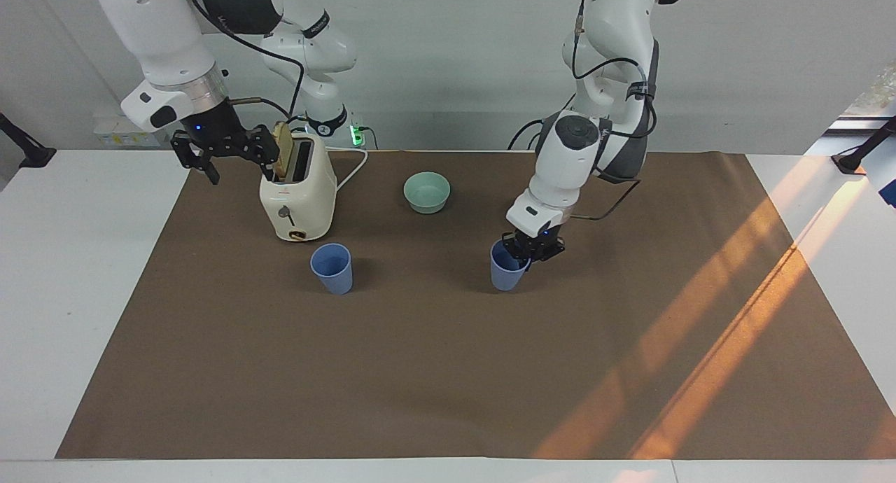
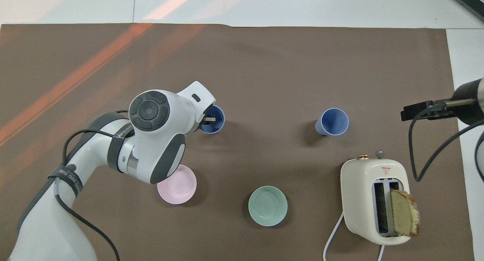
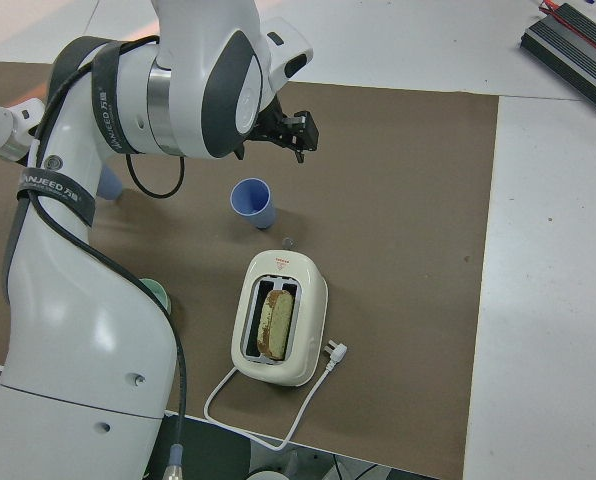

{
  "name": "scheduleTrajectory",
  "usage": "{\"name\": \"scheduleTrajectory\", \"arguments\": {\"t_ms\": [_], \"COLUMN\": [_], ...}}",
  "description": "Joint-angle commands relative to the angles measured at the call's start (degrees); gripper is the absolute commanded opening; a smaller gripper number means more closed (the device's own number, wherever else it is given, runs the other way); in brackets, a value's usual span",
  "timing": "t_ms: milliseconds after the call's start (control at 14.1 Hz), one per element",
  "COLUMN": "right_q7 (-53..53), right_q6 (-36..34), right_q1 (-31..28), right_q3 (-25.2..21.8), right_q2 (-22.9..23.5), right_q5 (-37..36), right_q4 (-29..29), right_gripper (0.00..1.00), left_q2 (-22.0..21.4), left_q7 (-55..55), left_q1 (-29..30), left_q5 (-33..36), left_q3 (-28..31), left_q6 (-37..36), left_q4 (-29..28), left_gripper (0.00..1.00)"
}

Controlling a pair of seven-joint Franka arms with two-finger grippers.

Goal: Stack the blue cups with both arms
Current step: 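Release the cup at center and withdraw the left gripper while the right gripper reaches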

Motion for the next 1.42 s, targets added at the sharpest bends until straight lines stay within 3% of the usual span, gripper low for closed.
{"name": "scheduleTrajectory", "arguments": {"t_ms": [0,71,142,283,425,778,1061,1344], "right_q7": [0.8,0.8,0.7,0.6,0.6,0.9,0.9,1.0], "right_q6": [0.3,0.3,0.3,0.3,0.3,2.6,9.9,16.3], "right_q1": [-0.7,-0.7,-0.7,-0.7,-0.7,-0.6,0.2,2.0], "right_q3": [0.5,0.5,0.5,0.5,0.5,0.5,0.8,1.0], "right_q2": [-0.5,-0.5,-0.5,-0.5,-0.5,-0.2,0.7,7.2], "right_q5": [0.2,0.2,0.2,0.1,0.1,0.2,0.2,0.6], "right_q4": [-0.5,-0.5,-0.5,-0.5,-0.5,-1.5,-8.5,-9.9], "right_gripper": [1.00,1.00,1.00,1.00,1.00,1.00,1.00,1.00], "left_q2": [2.6,2.7,2.8,2.5,1.1,-8.2,-14.9,-17.3], "left_q7": [-1.8,-2.5,-3.1,-3.0,-2.2,6.7,20.1,29.1], "left_q1": [-2.7,-2.8,-2.7,-1.9,-0.4,6.7,14.6,22.5], "left_q5": [-0.6,-0.6,-0.6,-0.7,-0.7,-0.6,-0.6,-0.1], "left_q3": [1.2,1.1,1.2,1.1,1.3,1.6,1.9,1.9], "left_q6": [5.6,5.7,5.8,5.2,3.0,-11.8,-23.7,-28.8], "left_q4": [-0.5,-0.2,0.4,1.2,1.3,0.9,1.0,4.2], "left_gripper": [0.00,0.03,0.32,0.57,1.00,1.00,1.00,1.00]}}
